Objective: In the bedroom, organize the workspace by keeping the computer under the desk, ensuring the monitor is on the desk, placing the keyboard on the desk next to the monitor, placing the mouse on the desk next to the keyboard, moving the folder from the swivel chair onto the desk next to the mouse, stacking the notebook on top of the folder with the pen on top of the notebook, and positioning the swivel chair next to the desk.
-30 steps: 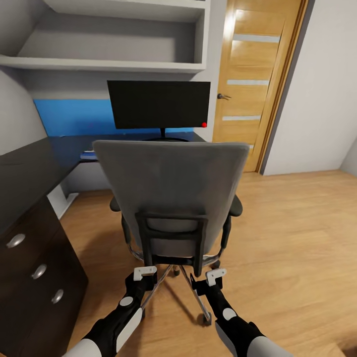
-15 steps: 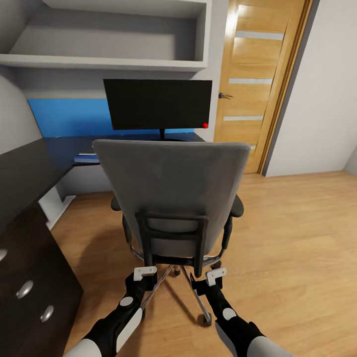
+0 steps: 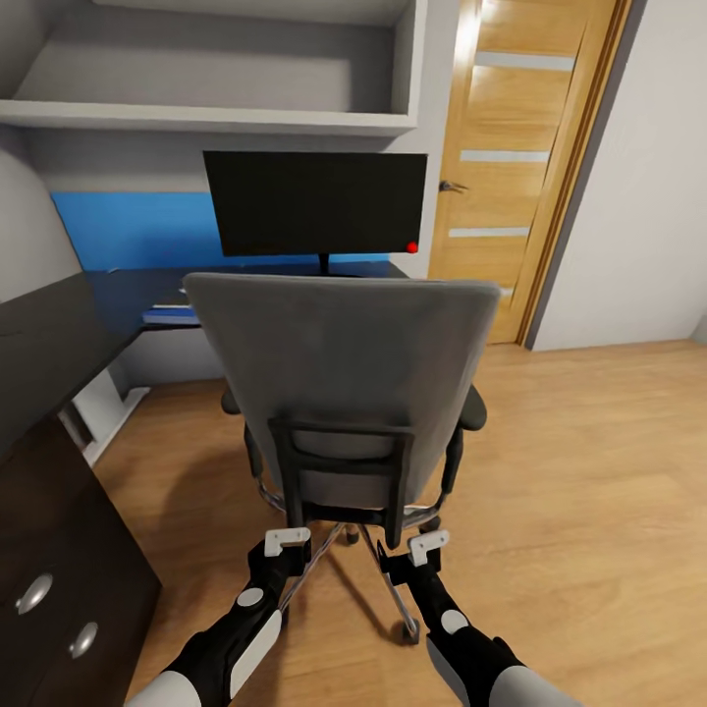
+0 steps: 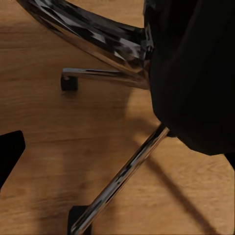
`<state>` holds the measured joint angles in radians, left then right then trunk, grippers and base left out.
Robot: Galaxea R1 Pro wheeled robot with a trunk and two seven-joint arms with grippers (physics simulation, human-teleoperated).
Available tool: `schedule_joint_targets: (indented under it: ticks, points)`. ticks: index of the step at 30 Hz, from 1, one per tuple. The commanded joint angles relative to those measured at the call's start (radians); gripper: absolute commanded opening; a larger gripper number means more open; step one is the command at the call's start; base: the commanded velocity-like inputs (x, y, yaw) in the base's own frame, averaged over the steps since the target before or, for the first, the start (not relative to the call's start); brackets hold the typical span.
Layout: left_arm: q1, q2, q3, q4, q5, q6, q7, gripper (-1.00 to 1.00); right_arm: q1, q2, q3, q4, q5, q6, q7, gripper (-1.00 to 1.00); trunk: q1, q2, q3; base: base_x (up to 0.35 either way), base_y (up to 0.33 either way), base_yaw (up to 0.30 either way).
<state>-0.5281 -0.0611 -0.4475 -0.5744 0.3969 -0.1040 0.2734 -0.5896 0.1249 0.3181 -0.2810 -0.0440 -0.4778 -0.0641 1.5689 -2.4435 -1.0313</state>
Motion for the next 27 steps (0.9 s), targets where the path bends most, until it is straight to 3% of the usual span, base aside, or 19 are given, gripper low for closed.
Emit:
schedule_joint_targets:
  ticks: [1,5,19,27]
  points:
    - [-0.001,0.001,-0.005,0.001,0.01,-0.006,0.01,1.0,-0.001,-0.001,0.003,0.001,-0.01,-0.004,-0.009,1.0,0.0,0.0,-0.002,0.294,0.0,0.07]
    - [-0.001,0.001,-0.005,0.005,0.01,-0.006,0.01,1.0,-0.001,-0.001,0.003,0.002,-0.01,-0.003,-0.009,1.0,0.0,0.0,-0.005,0.25,0.0,0.05]
    - [-0.001,0.001,-0.005,0.019,0.009,-0.006,0.01,1.0,-0.001,-0.001,0.003,0.001,-0.011,-0.004,-0.01,1.0,0.0,0.0,-0.016,0.021,0.0,0.146]
    - [-0.001,0.001,-0.005,0.019,0.008,-0.006,0.01,1.0,-0.001,-0.002,0.001,0.001,-0.01,-0.004,-0.01,1.0,0.0,0.0,-0.02,0.289,0.0,0.087]
